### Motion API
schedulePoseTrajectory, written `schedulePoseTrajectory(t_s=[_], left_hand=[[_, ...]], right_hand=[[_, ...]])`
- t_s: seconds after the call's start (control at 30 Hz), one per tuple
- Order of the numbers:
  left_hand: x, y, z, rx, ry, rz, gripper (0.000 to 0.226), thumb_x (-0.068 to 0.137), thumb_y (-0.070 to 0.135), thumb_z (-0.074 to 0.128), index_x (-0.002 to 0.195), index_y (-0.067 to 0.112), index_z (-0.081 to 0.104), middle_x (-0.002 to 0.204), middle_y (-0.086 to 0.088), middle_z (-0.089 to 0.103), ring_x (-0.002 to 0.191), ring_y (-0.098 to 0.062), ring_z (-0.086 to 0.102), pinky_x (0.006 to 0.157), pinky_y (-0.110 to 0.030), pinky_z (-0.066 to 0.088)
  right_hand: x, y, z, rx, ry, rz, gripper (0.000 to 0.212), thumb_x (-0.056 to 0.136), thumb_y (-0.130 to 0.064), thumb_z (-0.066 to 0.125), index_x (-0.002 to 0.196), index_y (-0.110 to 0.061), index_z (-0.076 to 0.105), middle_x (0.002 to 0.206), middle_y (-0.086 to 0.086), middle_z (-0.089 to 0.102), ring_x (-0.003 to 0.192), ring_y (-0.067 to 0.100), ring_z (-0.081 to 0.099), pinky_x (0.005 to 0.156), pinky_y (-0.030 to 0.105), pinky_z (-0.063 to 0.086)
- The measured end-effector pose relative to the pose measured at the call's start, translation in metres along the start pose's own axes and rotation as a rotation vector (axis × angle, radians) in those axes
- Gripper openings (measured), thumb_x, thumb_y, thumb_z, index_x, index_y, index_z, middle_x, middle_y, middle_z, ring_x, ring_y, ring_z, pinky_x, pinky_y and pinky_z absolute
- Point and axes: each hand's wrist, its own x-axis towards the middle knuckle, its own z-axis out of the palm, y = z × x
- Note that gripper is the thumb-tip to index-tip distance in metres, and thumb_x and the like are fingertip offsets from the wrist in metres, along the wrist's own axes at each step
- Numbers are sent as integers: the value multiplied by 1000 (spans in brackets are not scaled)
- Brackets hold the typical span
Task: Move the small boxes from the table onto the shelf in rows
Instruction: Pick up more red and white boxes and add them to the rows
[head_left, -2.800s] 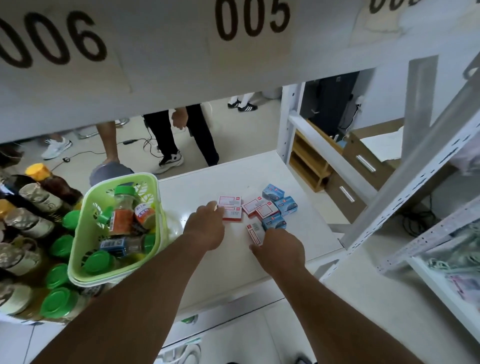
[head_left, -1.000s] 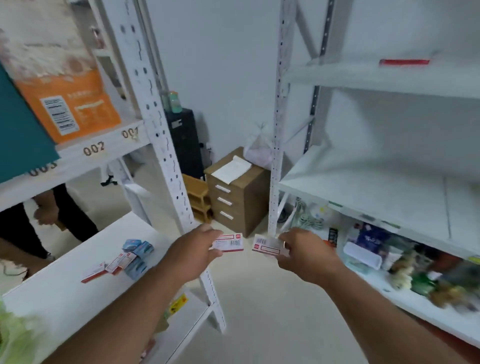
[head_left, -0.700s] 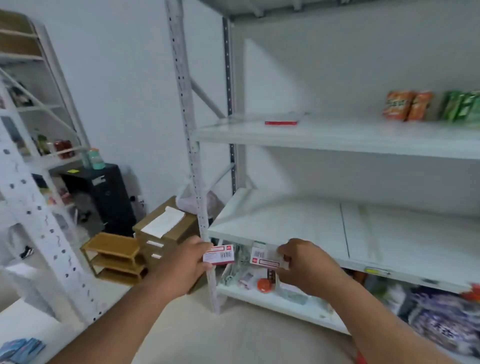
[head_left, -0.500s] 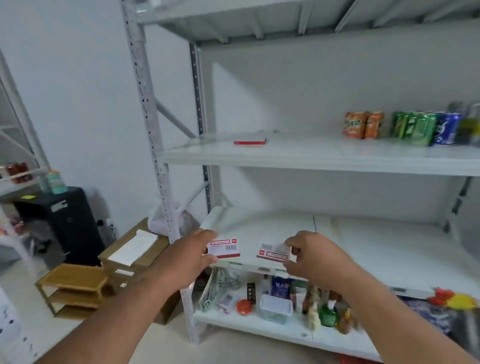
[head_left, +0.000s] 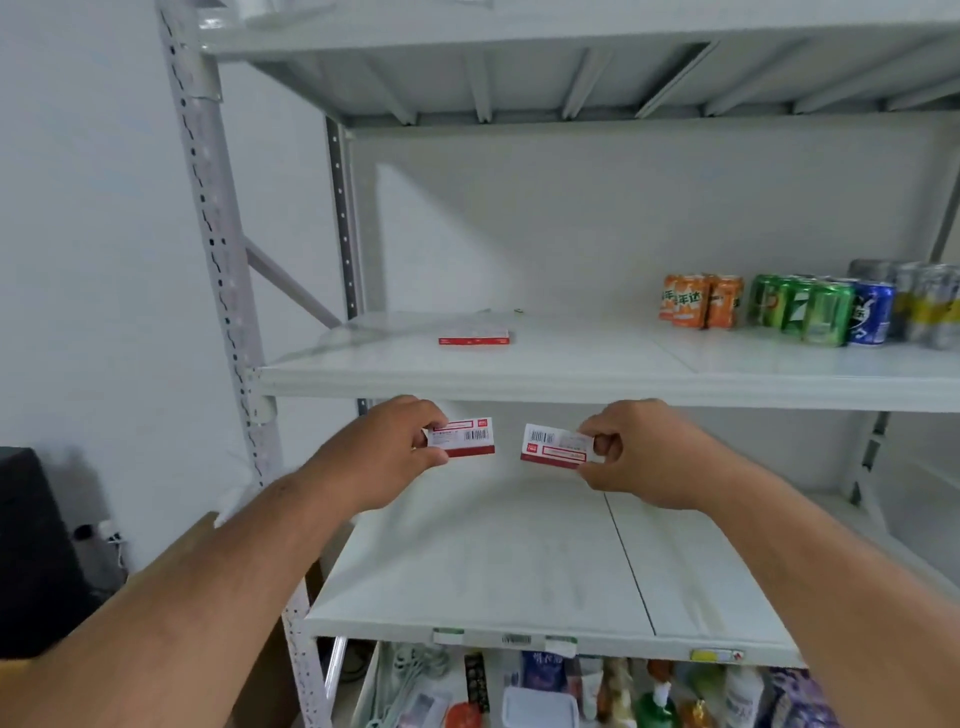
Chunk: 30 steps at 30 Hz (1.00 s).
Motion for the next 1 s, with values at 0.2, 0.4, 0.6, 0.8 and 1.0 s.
schedulePoseTrajectory(t_s=[0.2, 0.4, 0.6, 0.8, 1.0], left_hand=[[63, -40, -20, -35, 18, 31, 25, 86, 30, 71, 110, 28, 66, 99, 10, 58, 80, -4, 60, 77, -27, 51], [127, -70, -22, -102, 15, -6, 22, 83, 27, 75, 103, 27, 68, 87, 9, 63, 77, -13, 64, 71, -26, 51], [190, -92, -10, -57, 19, -51, 25, 82, 29, 76, 106, 25, 68, 87, 9, 67, 81, -10, 65, 70, -22, 49], [243, -101, 7, -27, -27, -99, 25, 84, 29, 74, 108, 26, 67, 90, 11, 65, 83, -10, 65, 65, -21, 48], [278, -114, 19, 46, -59, -99, 23, 84, 28, 73, 106, 28, 68, 93, 9, 67, 86, -13, 66, 79, -31, 56]], right_hand=[[68, -9, -7, 20, 30, 0, 27, 80, -42, 71, 98, -22, 75, 81, -3, 65, 74, 23, 63, 59, 37, 51], [138, -6, -12, 11, 2, -18, 24, 82, -39, 74, 104, -29, 76, 83, -5, 67, 77, 21, 64, 69, 41, 56], [210, 30, -1, 68, -25, -59, 20, 81, -35, 76, 96, -23, 77, 78, -2, 70, 72, 25, 64, 63, 41, 54], [275, 70, 17, 83, -70, -91, 29, 77, -37, 74, 98, -18, 75, 82, 0, 71, 75, 27, 64, 60, 34, 48], [316, 80, 26, 58, -136, -106, 29, 78, -35, 74, 97, -14, 74, 82, 3, 71, 67, 22, 59, 62, 37, 51]])
